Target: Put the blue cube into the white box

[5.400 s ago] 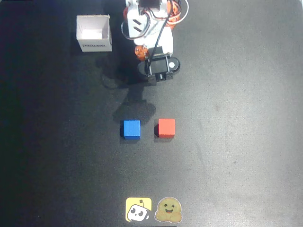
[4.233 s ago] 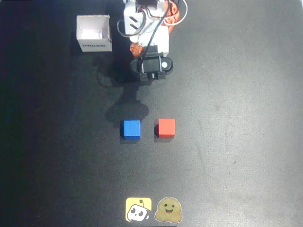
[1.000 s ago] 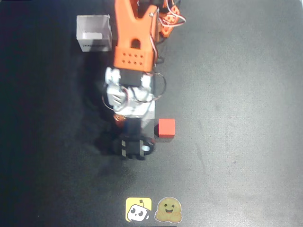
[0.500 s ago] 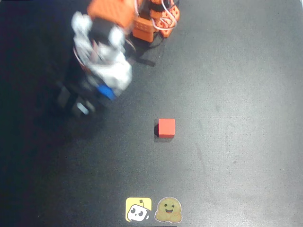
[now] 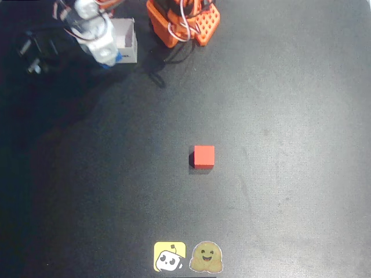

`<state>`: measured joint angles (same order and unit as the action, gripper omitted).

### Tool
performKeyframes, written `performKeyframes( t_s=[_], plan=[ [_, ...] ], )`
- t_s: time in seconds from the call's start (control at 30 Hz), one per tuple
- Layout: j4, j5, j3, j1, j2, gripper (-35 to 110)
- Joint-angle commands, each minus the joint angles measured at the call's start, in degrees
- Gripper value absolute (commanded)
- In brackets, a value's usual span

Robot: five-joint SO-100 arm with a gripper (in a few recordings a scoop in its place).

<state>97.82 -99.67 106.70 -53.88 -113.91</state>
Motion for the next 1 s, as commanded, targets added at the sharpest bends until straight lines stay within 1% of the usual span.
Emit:
performKeyframes(
  t_s=[0.0, 0.33, 0.97],
  plan=[
    [5.4, 3.4, 0.7, -5.2, -2.7, 0],
    [5.4, 6.7, 7.0, -11.3, -7.0, 0],
    [5.1, 7.5, 11.4, -13.7, -7.9, 0]
  ],
)
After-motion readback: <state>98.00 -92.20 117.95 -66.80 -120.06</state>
